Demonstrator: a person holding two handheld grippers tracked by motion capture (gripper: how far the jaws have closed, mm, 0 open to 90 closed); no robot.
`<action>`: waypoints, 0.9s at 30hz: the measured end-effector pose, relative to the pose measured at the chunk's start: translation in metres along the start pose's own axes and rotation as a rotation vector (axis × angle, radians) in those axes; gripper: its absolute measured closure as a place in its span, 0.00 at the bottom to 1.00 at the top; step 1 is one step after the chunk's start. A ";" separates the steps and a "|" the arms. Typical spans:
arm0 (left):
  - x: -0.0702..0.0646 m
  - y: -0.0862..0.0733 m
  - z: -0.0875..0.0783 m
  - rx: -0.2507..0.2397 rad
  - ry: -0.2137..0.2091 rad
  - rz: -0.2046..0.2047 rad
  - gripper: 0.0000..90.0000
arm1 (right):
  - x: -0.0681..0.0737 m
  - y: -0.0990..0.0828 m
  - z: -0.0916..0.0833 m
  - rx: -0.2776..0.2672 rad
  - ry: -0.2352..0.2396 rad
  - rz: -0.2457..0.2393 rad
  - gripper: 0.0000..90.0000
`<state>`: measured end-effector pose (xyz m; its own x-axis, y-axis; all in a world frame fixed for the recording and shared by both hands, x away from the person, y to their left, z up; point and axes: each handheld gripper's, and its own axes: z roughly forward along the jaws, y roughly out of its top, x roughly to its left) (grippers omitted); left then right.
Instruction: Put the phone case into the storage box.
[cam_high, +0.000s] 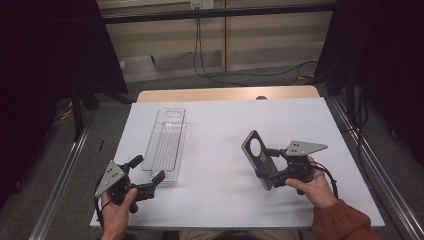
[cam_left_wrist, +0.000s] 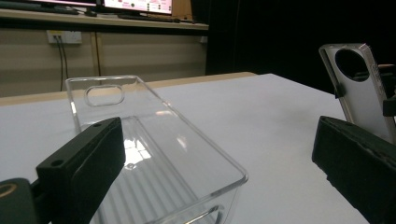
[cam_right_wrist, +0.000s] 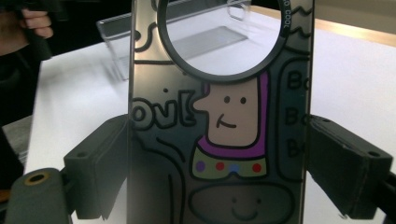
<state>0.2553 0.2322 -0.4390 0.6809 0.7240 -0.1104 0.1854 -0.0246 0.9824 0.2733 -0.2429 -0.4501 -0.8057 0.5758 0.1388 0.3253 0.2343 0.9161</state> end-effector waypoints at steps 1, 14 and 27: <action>-0.002 0.001 0.002 0.004 -0.018 0.002 0.03 | 0.002 0.000 0.000 -0.006 0.010 0.001 0.14; -0.026 0.008 0.039 0.051 -0.185 0.051 0.05 | 0.009 -0.003 0.011 -0.032 0.086 -0.018 0.14; -0.058 0.020 0.077 0.065 -0.395 0.132 0.06 | 0.010 0.001 0.010 -0.050 0.108 -0.035 0.14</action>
<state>0.2739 0.1367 -0.4250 0.9187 0.3923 -0.0456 0.1136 -0.1519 0.9818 0.2706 -0.2296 -0.4520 -0.8655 0.4798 0.1437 0.2734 0.2122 0.9382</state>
